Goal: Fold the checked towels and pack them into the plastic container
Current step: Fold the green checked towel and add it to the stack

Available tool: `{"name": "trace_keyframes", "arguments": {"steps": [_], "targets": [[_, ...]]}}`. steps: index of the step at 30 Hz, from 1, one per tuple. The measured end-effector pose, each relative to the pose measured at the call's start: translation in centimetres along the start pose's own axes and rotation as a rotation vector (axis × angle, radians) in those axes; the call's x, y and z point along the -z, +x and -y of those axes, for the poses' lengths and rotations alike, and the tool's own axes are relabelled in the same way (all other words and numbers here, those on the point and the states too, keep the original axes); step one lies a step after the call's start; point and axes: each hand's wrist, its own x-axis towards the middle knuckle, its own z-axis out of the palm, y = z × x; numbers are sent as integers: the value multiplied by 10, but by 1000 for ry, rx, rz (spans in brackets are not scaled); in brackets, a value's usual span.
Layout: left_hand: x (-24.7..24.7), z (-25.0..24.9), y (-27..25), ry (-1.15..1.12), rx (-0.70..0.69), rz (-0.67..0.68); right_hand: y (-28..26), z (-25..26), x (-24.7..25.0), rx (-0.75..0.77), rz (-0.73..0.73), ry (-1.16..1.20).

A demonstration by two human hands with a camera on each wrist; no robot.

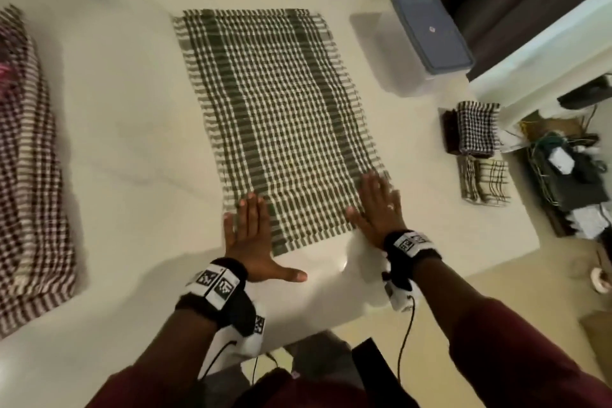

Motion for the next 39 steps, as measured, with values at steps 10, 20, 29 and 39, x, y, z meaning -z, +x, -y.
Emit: {"name": "trace_keyframes", "arguments": {"steps": [10, 20, 29, 39], "targets": [[-25, -1, -48, -289, -64, -619, -40, 0, -26, 396, -91, -52], [-111, -8, -96, 250, 65, -387, -107, -49, -51, 501, -72, -38], [-166, -15, -136, 383, 96, -631, -143, -76, -96, 729, -358, 210], [-103, -28, -159, -278, 167, -1118, -122, -80, -21, 429, -644, 660]]}}
